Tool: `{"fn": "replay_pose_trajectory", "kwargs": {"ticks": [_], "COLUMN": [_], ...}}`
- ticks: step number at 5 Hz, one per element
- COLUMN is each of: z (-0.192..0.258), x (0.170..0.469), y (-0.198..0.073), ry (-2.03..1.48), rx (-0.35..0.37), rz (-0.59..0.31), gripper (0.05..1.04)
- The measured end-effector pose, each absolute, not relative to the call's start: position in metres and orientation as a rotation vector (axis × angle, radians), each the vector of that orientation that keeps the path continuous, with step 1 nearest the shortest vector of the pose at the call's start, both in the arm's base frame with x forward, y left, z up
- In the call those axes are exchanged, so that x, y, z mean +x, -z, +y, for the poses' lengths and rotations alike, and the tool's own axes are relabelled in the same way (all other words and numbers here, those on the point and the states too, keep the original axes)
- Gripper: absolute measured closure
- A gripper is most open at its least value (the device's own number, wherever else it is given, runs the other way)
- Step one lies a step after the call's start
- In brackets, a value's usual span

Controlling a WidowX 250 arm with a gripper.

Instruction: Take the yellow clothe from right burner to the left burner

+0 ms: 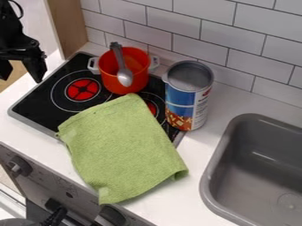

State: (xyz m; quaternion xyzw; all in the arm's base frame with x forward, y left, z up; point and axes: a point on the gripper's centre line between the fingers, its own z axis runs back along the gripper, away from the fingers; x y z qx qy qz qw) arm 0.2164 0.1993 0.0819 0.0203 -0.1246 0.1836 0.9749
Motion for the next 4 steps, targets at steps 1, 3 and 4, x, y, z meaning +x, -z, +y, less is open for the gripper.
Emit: {"fn": "replay_pose_trajectory", "kwargs": {"ticks": [1,3,4], "z": [0.195,0.152,0.111], "x": [0.215,0.216,0.217], "y": [-0.074,-0.070,-0.071], "ry": [-0.370,-0.234,-0.139], "rx": [0.024,0.022,0.010], "rz": [-0.226,-0.197,-0.180], "gripper": [0.083,0.083,0.110]}}
